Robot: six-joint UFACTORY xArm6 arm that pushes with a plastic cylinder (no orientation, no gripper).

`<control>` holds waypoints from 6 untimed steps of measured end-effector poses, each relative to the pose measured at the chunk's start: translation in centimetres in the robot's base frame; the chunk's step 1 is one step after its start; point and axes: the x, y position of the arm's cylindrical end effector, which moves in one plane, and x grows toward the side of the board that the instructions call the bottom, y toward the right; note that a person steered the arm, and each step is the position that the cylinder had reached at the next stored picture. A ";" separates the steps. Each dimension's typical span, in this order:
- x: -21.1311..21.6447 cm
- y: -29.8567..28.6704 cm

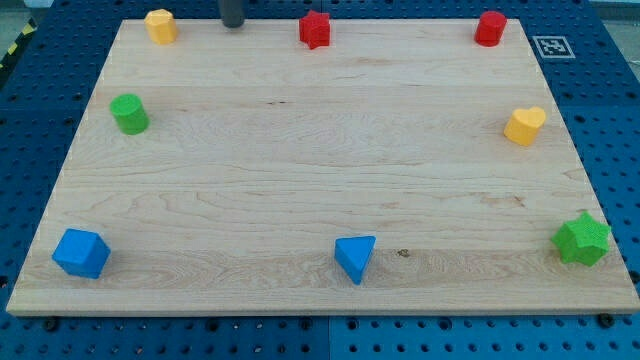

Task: Slide the red star to center

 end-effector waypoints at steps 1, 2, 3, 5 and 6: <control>-0.1 4.5; -0.1 6.9; 0.0 7.3; 0.1 12.6; 0.3 14.6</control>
